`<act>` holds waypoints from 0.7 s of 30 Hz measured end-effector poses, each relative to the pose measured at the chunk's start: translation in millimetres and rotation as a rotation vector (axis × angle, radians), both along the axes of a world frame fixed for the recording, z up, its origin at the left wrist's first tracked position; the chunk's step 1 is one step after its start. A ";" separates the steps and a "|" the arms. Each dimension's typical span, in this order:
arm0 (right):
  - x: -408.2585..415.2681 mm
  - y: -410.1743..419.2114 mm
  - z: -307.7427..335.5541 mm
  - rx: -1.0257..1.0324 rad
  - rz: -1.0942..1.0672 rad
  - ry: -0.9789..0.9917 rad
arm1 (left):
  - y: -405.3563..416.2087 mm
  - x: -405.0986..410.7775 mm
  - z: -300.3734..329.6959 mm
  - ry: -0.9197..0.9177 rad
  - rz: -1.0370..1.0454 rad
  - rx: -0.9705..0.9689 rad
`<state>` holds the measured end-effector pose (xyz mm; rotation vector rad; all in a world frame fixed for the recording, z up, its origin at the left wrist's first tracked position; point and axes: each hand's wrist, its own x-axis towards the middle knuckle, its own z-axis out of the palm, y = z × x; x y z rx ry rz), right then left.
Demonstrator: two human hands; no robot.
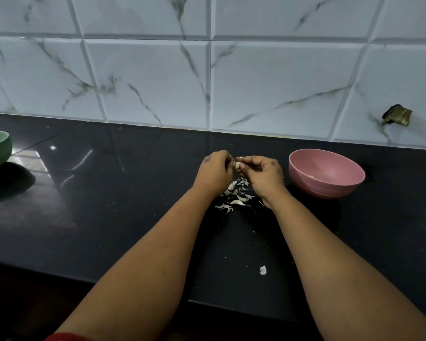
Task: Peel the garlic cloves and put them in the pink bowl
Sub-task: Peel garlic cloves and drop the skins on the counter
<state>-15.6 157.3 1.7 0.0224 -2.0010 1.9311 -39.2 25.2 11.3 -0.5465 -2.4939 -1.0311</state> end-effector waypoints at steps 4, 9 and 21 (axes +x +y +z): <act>0.1 3.0 -1.3 0.028 -0.010 -0.008 | -0.6 -1.3 -0.9 0.020 -0.023 0.001; 1.8 1.3 -0.5 0.080 -0.008 0.004 | -1.5 1.5 1.8 0.038 -0.030 -0.052; 2.9 3.3 -1.9 0.137 -0.005 -0.003 | 1.8 3.4 1.6 0.097 -0.034 -0.189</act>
